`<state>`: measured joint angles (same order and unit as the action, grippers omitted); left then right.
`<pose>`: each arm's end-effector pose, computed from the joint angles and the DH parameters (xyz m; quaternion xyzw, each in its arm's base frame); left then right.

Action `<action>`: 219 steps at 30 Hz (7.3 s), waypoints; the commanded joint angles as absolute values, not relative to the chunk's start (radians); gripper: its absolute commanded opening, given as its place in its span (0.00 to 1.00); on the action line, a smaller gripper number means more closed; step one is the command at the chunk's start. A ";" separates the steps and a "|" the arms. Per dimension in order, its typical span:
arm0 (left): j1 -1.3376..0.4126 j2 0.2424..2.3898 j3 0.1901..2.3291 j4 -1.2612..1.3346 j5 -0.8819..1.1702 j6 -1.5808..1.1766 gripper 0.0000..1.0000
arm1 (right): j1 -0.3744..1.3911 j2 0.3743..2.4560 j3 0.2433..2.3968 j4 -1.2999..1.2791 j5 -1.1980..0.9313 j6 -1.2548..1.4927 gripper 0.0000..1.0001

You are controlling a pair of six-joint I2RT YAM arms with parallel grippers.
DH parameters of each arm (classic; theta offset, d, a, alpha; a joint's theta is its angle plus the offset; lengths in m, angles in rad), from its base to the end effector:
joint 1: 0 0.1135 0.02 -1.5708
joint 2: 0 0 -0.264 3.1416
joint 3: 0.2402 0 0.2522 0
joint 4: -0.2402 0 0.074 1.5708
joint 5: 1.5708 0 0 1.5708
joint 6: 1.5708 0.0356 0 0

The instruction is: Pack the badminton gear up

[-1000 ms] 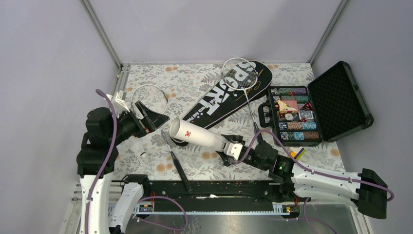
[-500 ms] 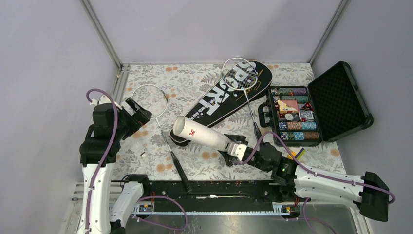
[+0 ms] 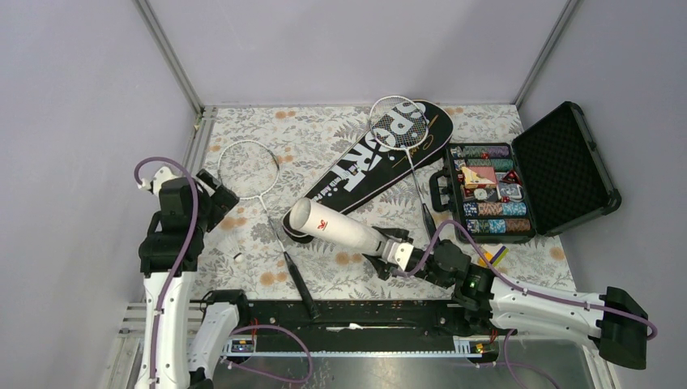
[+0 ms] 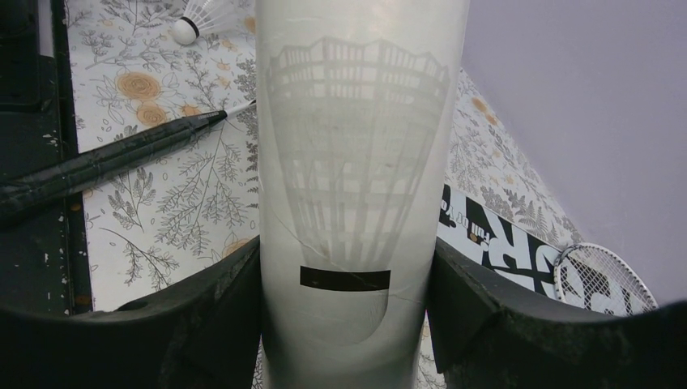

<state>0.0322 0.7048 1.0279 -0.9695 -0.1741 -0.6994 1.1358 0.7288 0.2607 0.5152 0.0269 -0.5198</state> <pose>0.1189 0.0100 0.3535 -0.3551 0.8188 -0.0719 0.4452 0.0760 0.1612 0.2375 -0.5017 0.4741 0.2105 0.6923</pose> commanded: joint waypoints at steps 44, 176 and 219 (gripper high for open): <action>0.521 1.183 0.766 -0.747 -0.038 -0.838 0.81 | 1.135 0.668 0.236 0.658 -0.103 -0.475 0.42; -0.253 0.706 1.125 -0.772 0.810 -0.665 0.60 | 1.135 0.512 0.256 0.499 -0.078 -0.263 0.40; -0.252 0.759 1.122 -0.734 0.934 -0.565 0.68 | 1.135 0.493 0.267 0.551 -0.160 -0.287 0.39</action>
<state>-0.2497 0.7853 1.2003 -0.8486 0.8215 -0.5755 1.1358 0.4744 0.2176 0.4103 -0.1253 -0.2752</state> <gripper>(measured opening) 0.675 0.691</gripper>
